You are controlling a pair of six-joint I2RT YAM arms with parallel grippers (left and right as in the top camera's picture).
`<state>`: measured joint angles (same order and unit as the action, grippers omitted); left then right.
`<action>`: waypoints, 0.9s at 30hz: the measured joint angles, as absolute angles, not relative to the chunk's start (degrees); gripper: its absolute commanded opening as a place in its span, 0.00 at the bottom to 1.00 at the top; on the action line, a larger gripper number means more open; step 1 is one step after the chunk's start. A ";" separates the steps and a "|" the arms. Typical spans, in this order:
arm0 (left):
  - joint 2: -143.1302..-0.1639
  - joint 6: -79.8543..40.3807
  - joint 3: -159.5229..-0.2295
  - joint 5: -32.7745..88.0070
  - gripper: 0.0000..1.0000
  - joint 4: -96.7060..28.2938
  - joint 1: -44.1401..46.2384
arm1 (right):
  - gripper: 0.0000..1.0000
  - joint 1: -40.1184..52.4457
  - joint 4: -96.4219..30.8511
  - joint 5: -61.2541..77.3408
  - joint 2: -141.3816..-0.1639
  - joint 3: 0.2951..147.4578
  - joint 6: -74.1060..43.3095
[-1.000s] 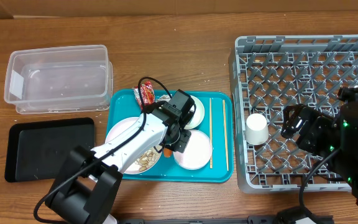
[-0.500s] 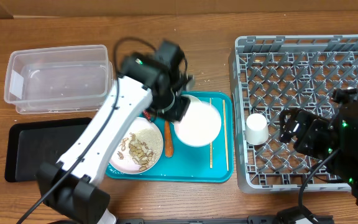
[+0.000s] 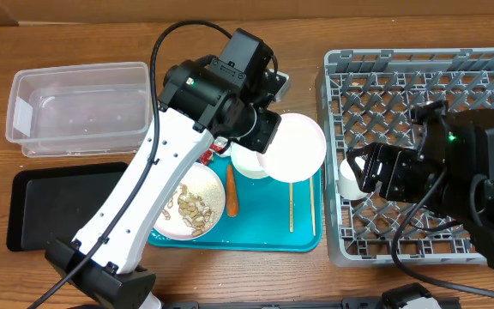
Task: Sort waste into correct bins and load items into the dishwasher
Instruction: 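Lift the bowl and hand it to the right gripper over the rack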
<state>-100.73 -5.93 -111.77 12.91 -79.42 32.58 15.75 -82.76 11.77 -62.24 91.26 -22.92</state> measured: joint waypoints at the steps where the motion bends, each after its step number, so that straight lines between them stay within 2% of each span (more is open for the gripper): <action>1: -100.73 -6.11 -111.79 12.73 0.04 -79.00 32.67 | 0.83 15.75 -82.74 11.53 -62.26 91.26 -22.96; 7: -100.73 -7.79 -111.92 12.95 0.04 -78.13 33.82 | 0.79 15.75 -83.02 11.49 -62.85 91.26 -23.90; 15: -99.81 -10.81 -114.30 10.74 0.04 -74.52 41.93 | 0.60 15.75 -83.13 12.71 -70.24 91.26 -25.12; 16: -99.61 -11.25 -114.39 9.93 0.04 -74.50 43.07 | 0.56 15.75 -83.13 12.67 -71.24 91.26 -25.34; 17: -99.42 -11.84 -114.43 9.21 0.04 -74.37 43.97 | 0.47 15.75 -83.11 12.67 -72.16 91.26 -25.39; 19: -99.20 -12.53 -114.48 7.79 0.04 -73.93 45.41 | 0.35 15.75 -83.29 12.14 -73.65 91.26 -25.47; 20: -99.11 -13.15 -114.50 6.92 0.05 -73.84 45.74 | 0.27 15.73 -83.50 11.25 -74.24 91.20 -25.96; 21: -99.09 -13.61 -114.61 6.35 0.13 -73.69 45.78 | 0.19 15.70 -83.66 10.55 -74.63 91.20 -25.93; 25: -98.87 -15.59 -116.18 2.46 0.52 -73.82 45.74 | 0.07 15.77 -84.07 5.04 -75.94 91.11 -28.60; 26: -98.70 -16.12 -116.86 1.50 0.83 -73.95 45.71 | 0.04 15.77 -84.03 3.31 -76.03 91.11 -29.12; 27: -98.41 -16.51 -117.71 0.54 1.00 -74.00 45.63 | 0.04 15.77 -84.07 1.13 -76.03 91.11 -29.54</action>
